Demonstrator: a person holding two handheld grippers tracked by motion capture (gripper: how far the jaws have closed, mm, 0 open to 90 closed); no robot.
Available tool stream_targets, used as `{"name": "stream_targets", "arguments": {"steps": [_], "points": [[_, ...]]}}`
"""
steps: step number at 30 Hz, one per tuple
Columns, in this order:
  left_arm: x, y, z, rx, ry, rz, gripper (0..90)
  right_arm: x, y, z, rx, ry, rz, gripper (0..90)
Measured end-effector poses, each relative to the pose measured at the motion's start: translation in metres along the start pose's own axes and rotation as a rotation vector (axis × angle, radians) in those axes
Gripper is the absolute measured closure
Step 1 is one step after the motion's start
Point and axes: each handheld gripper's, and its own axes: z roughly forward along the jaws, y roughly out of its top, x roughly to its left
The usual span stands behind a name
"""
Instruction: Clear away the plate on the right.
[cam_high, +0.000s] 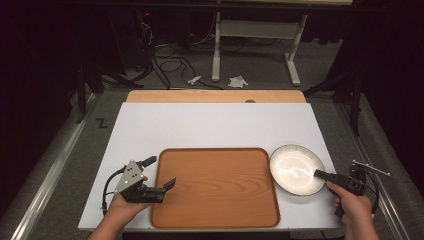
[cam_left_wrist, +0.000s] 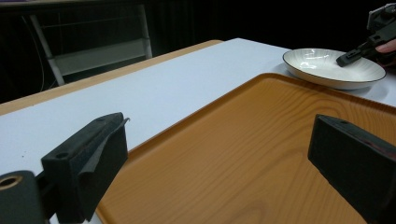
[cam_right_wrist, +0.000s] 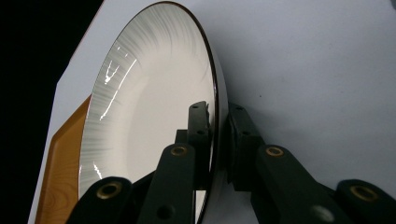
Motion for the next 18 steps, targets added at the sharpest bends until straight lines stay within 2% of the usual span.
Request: {"name": "stream_targets", "arguments": {"steps": [6,10,18], "points": [[0.0006,-0.0001,-0.0003,-0.002,-0.001,-0.005,5.6,-0.0012,-0.0003,0.0009,-0.012,0.012,0.017,83.9],[0.0009,0.0001,-0.0007,-0.011,-0.001,-0.011,5.6,-0.0016,-0.0001,0.0012,-0.015,0.023,0.049,84.4],[0.0027,0.0006,-0.0017,-0.033,0.021,-0.016,4.8,-0.0019,-0.001,0.0005,-0.02,0.029,0.058,84.5]]}}
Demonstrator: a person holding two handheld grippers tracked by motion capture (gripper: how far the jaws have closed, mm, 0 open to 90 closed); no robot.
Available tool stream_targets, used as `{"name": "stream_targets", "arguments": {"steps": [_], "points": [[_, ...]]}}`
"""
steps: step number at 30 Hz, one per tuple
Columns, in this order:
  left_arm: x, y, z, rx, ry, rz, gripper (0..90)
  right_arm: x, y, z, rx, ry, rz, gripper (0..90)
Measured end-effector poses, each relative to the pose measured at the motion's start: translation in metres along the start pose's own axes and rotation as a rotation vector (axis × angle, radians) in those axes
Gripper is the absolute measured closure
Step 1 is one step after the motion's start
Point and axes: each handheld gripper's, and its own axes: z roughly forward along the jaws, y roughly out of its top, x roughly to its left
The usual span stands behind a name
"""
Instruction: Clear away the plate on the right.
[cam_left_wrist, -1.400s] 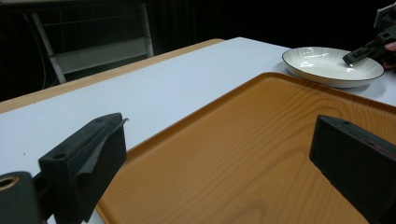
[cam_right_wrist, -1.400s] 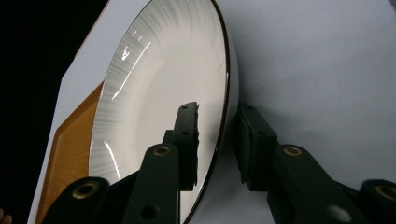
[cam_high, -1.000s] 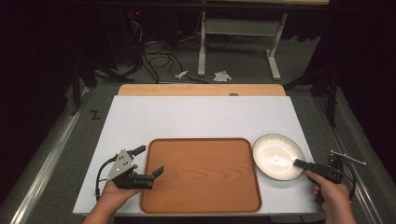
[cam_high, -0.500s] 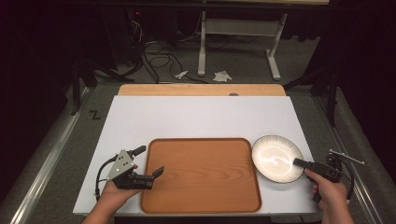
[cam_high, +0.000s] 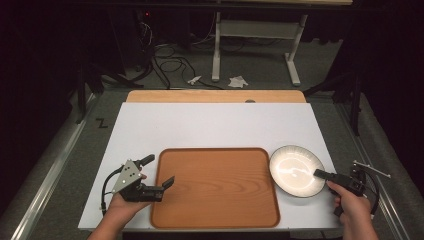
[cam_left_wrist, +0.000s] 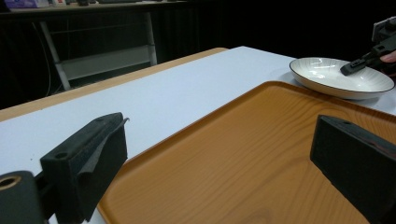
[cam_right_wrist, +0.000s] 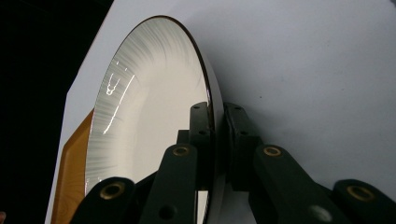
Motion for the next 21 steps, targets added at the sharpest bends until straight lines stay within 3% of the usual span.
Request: {"name": "stream_targets", "arguments": {"steps": [12,21], "points": [[0.001,0.001,-0.002,-0.015,0.003,0.003,4.8,0.002,0.0,-0.008,-0.021,-0.016,-0.023,84.3],[0.0,0.002,-0.003,-0.019,-0.001,0.017,4.8,0.013,0.001,-0.021,-0.082,0.05,-0.038,84.4]]}}
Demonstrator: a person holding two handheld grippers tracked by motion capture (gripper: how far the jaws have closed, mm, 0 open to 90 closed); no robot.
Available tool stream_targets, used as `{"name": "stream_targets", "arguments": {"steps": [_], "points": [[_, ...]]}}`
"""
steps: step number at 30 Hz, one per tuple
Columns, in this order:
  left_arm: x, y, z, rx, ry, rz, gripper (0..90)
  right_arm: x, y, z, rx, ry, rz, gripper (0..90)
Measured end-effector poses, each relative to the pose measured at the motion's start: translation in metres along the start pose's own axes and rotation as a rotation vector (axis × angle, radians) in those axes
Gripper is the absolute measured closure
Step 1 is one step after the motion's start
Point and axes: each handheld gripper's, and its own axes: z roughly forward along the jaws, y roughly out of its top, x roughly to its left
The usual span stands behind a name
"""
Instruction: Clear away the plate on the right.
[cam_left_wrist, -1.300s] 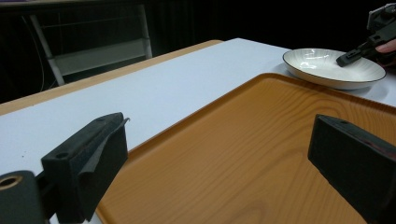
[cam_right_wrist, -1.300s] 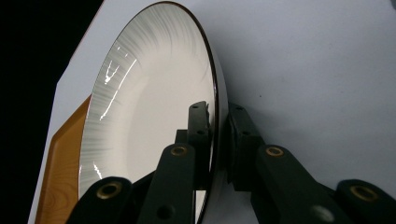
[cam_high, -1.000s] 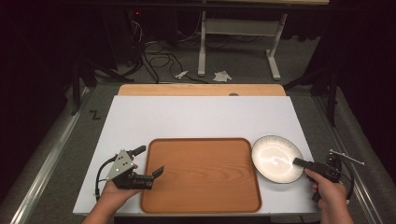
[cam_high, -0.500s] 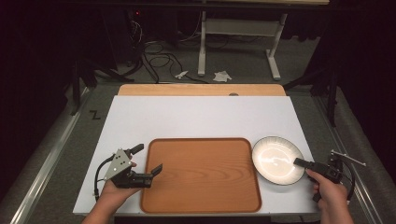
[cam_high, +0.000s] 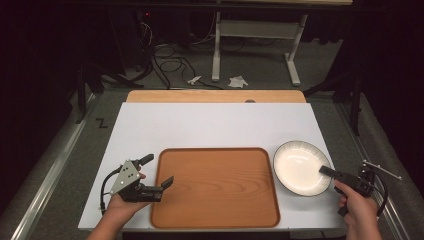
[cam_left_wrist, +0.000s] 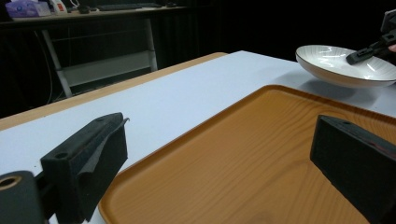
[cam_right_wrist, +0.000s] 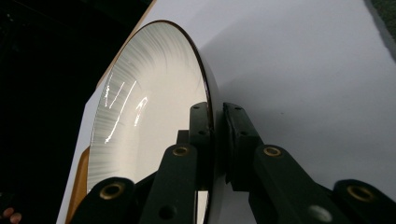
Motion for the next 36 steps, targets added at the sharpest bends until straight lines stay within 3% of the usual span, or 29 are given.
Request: {"name": "stream_targets", "arguments": {"steps": [5,6,16,36], "points": [[0.0,0.0,-0.001,-0.006,0.008,0.002,4.9,0.01,0.001,0.001,0.008,0.021,-0.027,84.5],[0.0,0.0,-0.001,-0.009,0.009,0.001,5.0,0.018,0.001,0.005,0.019,0.028,-0.043,84.7],[0.001,0.001,-0.002,-0.01,0.017,0.002,5.0,0.052,0.005,0.033,0.09,0.023,-0.1,84.5],[0.0,0.001,-0.003,-0.014,0.018,0.006,5.0,0.103,-0.004,0.08,0.161,0.087,-0.197,84.5]]}}
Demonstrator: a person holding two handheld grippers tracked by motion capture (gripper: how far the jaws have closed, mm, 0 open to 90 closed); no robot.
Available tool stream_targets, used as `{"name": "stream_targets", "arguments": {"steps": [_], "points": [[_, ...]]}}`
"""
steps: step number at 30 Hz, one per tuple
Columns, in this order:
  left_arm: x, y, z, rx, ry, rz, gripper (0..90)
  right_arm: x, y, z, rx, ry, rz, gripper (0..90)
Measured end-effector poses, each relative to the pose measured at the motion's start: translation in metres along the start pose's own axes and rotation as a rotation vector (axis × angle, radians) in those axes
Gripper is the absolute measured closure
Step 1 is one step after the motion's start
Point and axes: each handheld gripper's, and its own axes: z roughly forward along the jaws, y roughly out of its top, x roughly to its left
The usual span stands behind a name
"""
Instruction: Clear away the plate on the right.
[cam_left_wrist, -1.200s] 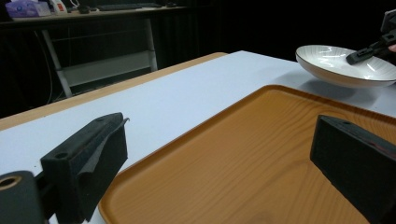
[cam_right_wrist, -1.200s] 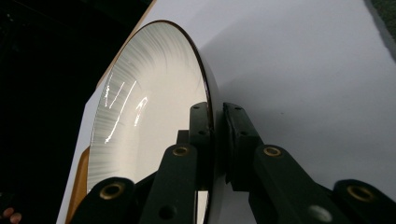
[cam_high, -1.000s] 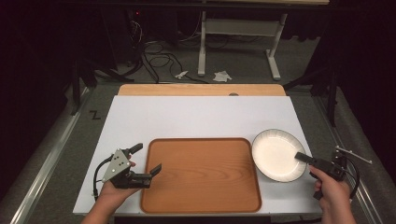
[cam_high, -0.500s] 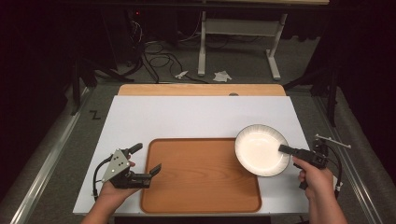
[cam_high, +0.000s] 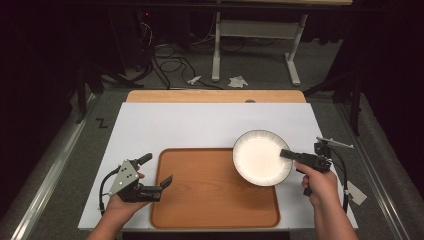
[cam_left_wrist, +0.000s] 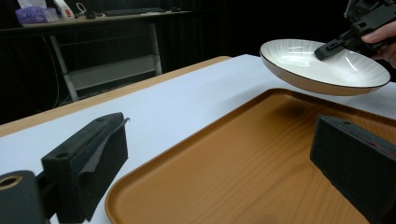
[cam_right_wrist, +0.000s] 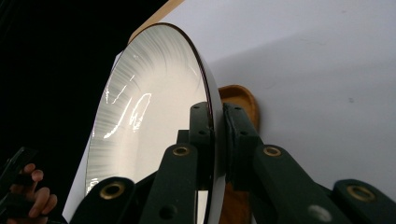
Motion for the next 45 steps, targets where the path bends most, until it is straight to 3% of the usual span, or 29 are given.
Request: {"name": "stream_targets", "arguments": {"steps": [32,45], "points": [[0.0,0.0,0.001,0.005,-0.015,-0.001,5.0,0.055,-0.015,0.06,0.112,0.092,-0.102,84.3],[0.0,-0.001,0.001,0.003,-0.019,-0.005,5.1,0.066,-0.028,0.076,0.164,0.128,-0.142,84.4]]}}
